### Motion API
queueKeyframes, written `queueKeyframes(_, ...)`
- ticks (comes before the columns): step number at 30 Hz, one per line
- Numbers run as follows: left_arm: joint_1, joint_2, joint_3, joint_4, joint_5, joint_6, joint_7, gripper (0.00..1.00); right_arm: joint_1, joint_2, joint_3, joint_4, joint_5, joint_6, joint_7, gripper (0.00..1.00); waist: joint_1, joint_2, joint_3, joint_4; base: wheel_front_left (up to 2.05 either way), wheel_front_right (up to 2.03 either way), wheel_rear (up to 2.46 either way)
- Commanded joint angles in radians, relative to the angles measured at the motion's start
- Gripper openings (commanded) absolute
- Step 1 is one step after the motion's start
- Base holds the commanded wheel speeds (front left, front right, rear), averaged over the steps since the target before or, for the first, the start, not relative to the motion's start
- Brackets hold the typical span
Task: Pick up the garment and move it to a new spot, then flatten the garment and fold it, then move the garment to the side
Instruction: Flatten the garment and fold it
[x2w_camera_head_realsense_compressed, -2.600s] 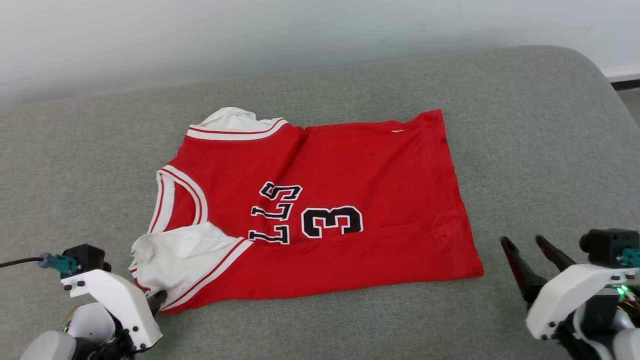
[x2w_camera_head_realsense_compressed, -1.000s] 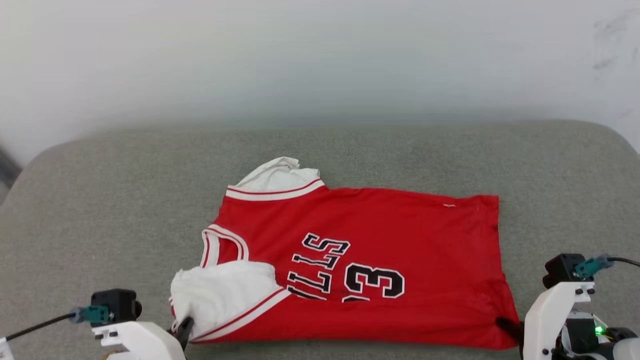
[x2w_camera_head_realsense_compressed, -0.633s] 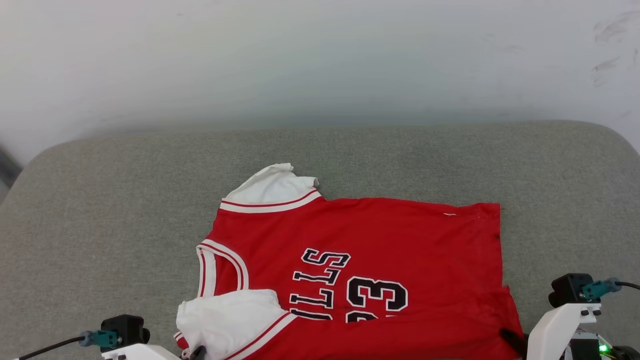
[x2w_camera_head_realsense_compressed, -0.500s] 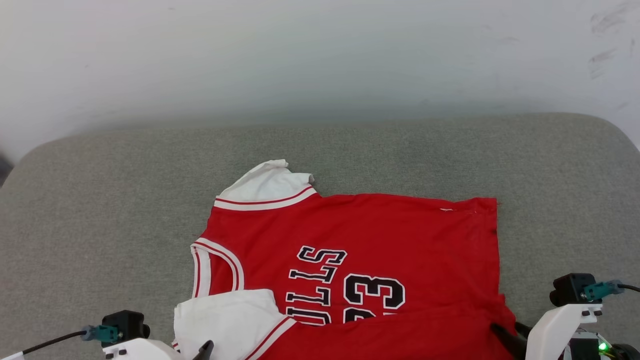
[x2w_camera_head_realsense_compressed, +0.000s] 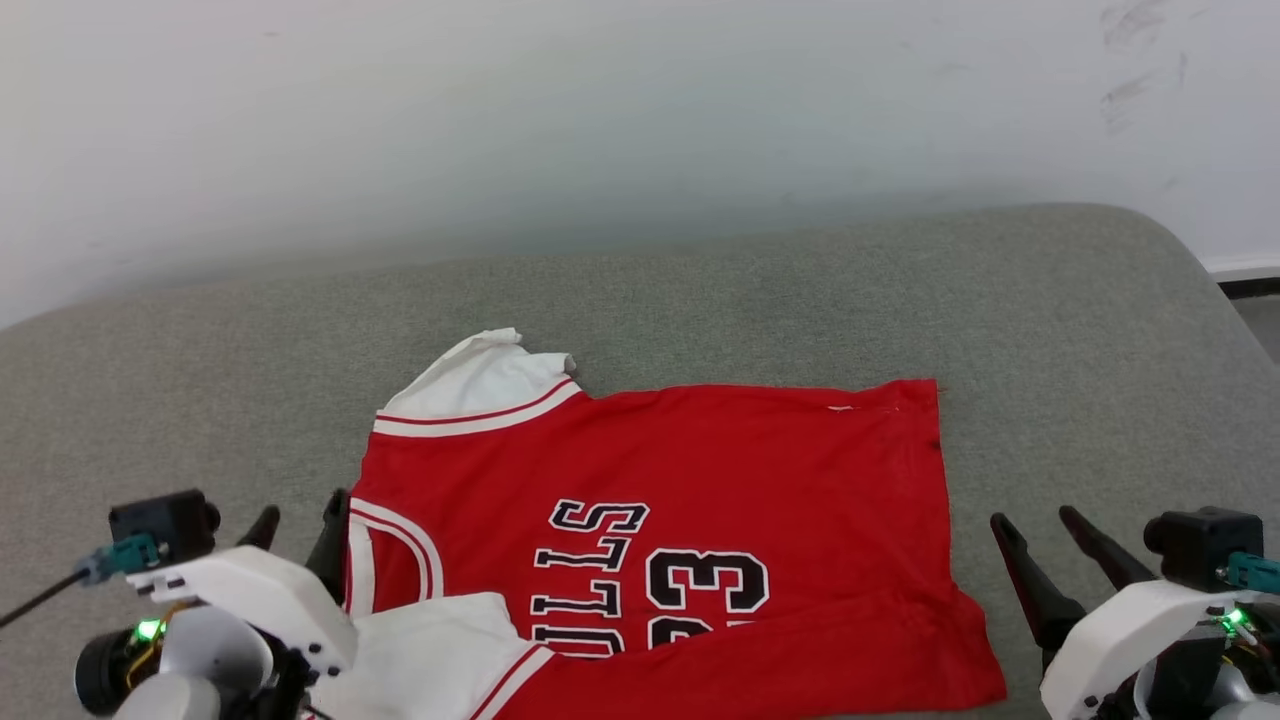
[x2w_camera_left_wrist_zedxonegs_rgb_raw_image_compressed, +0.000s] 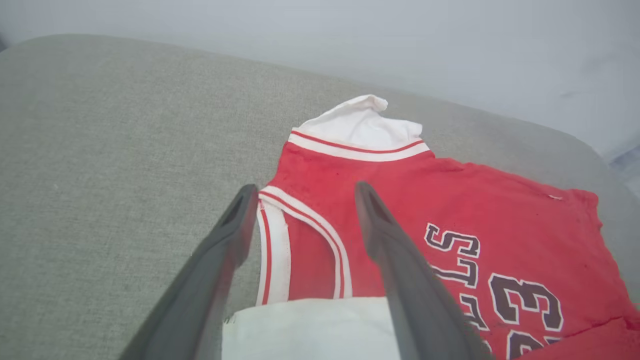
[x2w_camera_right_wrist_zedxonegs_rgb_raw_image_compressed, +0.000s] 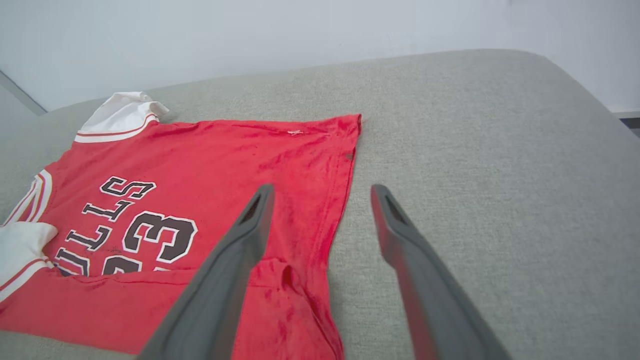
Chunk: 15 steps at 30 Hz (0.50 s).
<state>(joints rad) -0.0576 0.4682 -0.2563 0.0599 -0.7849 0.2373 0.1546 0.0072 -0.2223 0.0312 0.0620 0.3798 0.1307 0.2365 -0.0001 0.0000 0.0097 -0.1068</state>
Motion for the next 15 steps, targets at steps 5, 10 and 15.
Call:
queueKeyframes(5,-0.154,0.015,-0.003,0.005,0.026,-0.021,0.006,1.00,-0.043,0.048,0.004,-0.069,-0.062,0.000,-0.052,1.00,0.0001,0.0000,0.059,-0.050,0.00,0.00,0.00)
queueKeyframes(10,-0.317,0.019,0.002,0.065,-0.012,-0.065,0.074,1.00,-0.089,0.071,0.019,-0.132,-0.094,0.000,-0.088,1.00,0.0001,0.0000,0.142,-0.087,0.00,0.00,0.00)
queueKeyframes(15,-0.477,0.050,-0.024,0.157,-0.017,-0.112,0.169,1.00,-0.143,0.093,0.034,-0.187,-0.106,0.000,-0.118,1.00,0.0001,0.0000,0.248,-0.126,0.00,0.00,0.00)
